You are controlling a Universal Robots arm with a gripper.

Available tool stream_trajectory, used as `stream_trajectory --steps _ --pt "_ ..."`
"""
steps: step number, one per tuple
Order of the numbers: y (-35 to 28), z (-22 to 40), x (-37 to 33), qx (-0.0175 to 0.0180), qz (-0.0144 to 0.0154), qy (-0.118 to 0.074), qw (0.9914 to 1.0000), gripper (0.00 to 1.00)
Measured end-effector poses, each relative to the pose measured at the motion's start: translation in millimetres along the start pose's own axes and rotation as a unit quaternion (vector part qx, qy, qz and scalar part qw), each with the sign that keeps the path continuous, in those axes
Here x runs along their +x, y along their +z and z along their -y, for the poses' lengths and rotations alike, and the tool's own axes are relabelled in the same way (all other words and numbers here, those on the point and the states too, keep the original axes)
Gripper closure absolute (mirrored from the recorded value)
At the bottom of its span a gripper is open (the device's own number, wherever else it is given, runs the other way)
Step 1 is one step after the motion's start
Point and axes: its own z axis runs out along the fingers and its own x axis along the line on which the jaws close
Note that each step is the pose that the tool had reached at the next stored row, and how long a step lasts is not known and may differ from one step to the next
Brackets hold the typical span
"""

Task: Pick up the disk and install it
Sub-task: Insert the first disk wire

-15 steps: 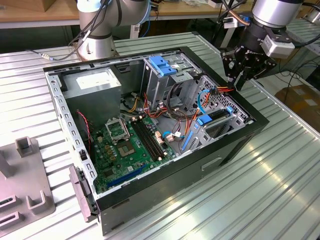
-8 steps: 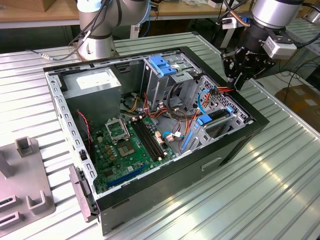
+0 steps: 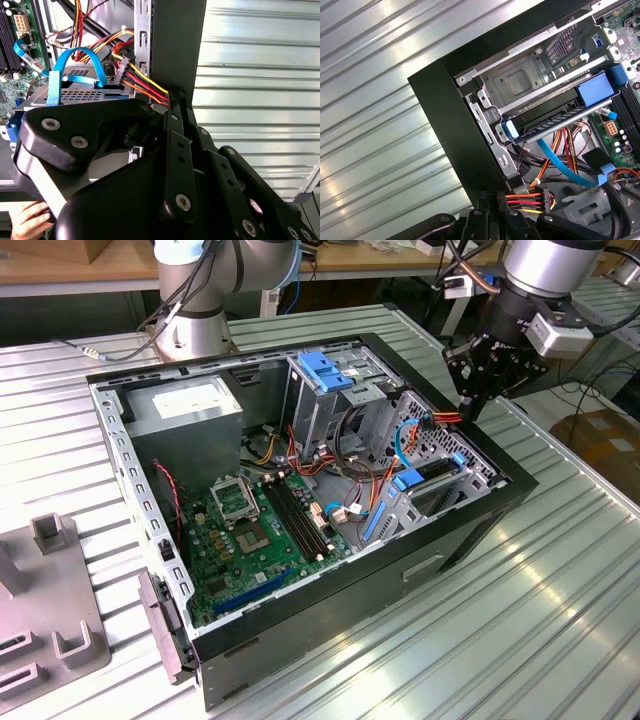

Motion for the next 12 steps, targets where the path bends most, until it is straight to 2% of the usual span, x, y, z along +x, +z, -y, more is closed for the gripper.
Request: stream_trajectory --steps 3,10,12 --pt "0.0 0.0 0.0 0.0 0.0 0.0 1.0 0.84" --pt "-4.9 0.1 0.4 -0.0001 0.0005 0.0 1.0 0.84" --pt "-4.9 0.1 0.4 -0.0008 0.0004 0.006 0.99998 0.84"
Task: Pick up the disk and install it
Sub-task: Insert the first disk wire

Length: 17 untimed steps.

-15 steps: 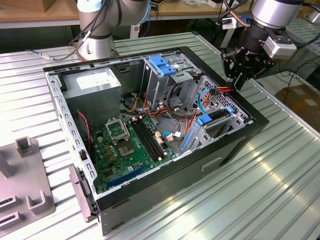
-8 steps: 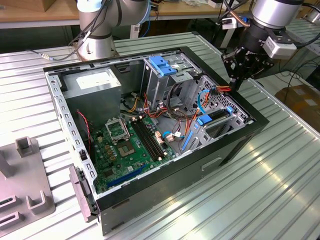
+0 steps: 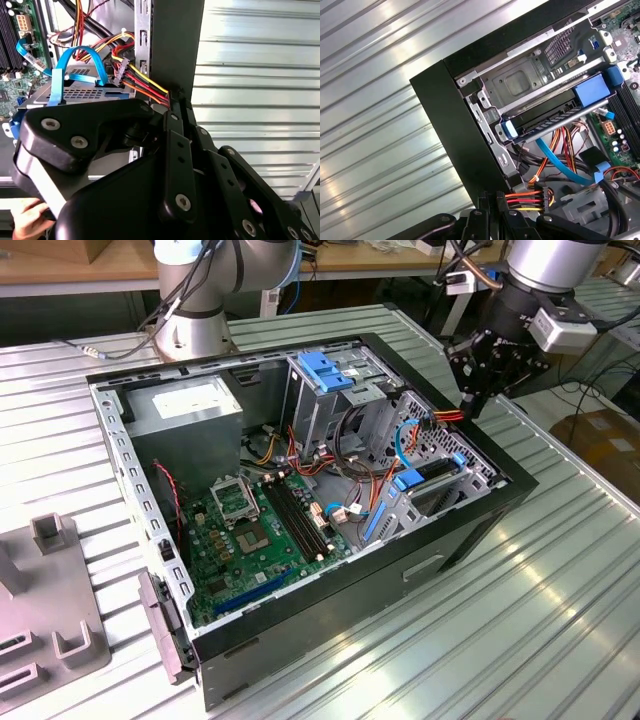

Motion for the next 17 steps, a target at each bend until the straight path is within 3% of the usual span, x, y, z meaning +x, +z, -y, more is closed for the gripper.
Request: stream_trajectory --steps 7,13,17 --pt "2.9 -0.5 -1.0 -0.003 -0.0005 0.032 0.99948 0.84" --pt "2.3 -6.4 -11.9 -0.0034 -0.0004 0.035 0.99937 0.84" --pt "1.7 -7.7 -14.3 -0.0042 -0.0002 0.044 0.99903 0.84"
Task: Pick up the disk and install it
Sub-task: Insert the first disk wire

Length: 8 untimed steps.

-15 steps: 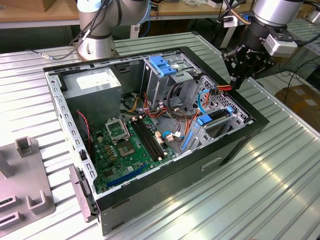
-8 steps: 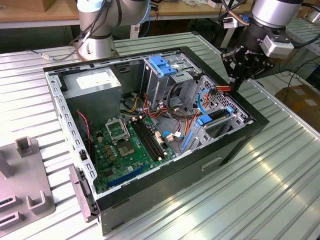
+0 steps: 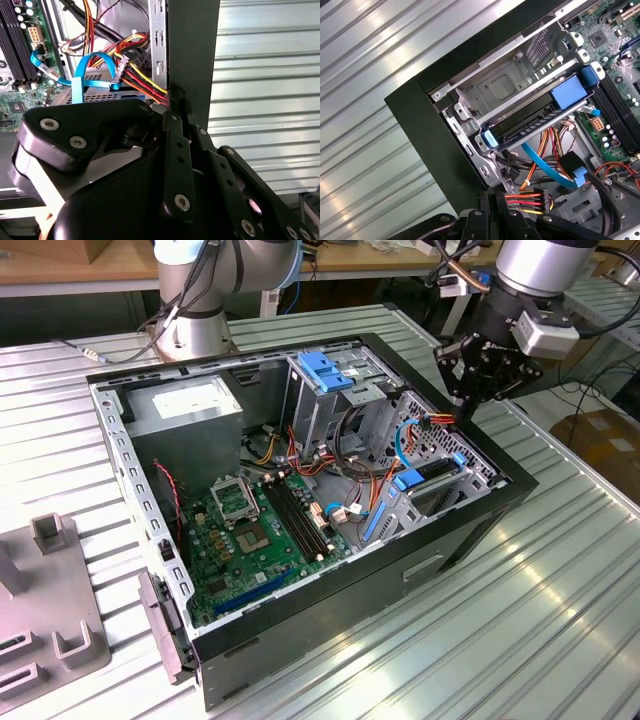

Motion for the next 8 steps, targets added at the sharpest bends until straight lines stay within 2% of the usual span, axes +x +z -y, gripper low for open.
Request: stream_trajectory --steps 4,8 --pt "-1.2 -0.3 -0.3 -0.0023 0.001 0.016 0.99986 0.84" --pt "-2.1 -0.2 -0.2 -0.0048 0.002 0.035 0.99936 0.84"
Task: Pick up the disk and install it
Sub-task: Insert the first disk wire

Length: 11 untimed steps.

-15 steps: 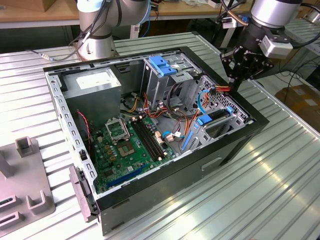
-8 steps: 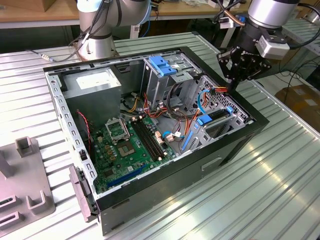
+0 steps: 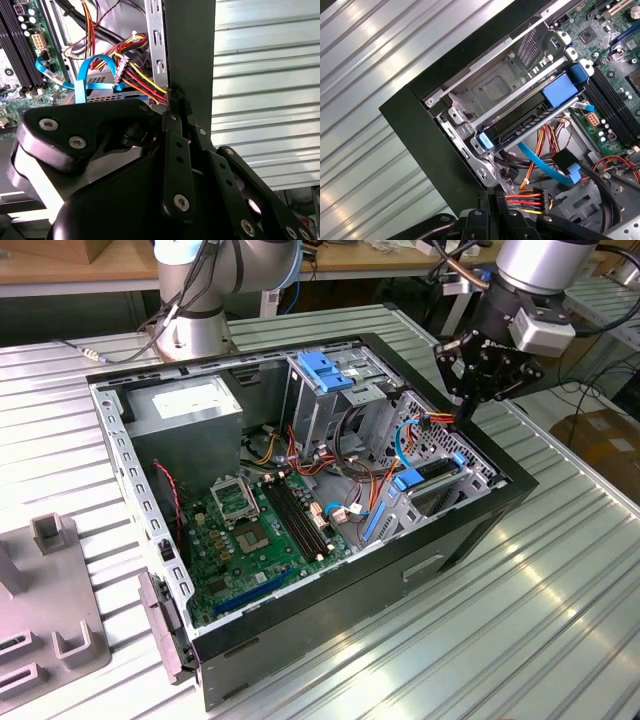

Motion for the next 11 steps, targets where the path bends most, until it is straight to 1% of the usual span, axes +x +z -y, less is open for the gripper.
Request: stream_trajectory --steps 3,5,6,8,9,11 --pt "-0.2 0.0 0.1 -0.0022 0.0009 0.015 0.99988 0.84" --pt "-0.2 0.0 0.0 -0.0053 0.0028 0.034 0.99941 0.84" --pt "-0.2 -0.1 0.0 -0.0059 0.003 0.038 0.99924 0.84" --pt "-0.2 0.0 0.0 -0.0078 0.0035 0.056 0.99837 0.84" --pt "-0.2 0.0 0.0 -0.0087 0.0035 0.067 0.99774 0.84" --pt "-0.2 0.0 0.0 -0.0098 0.0034 0.08 0.99676 0.84"
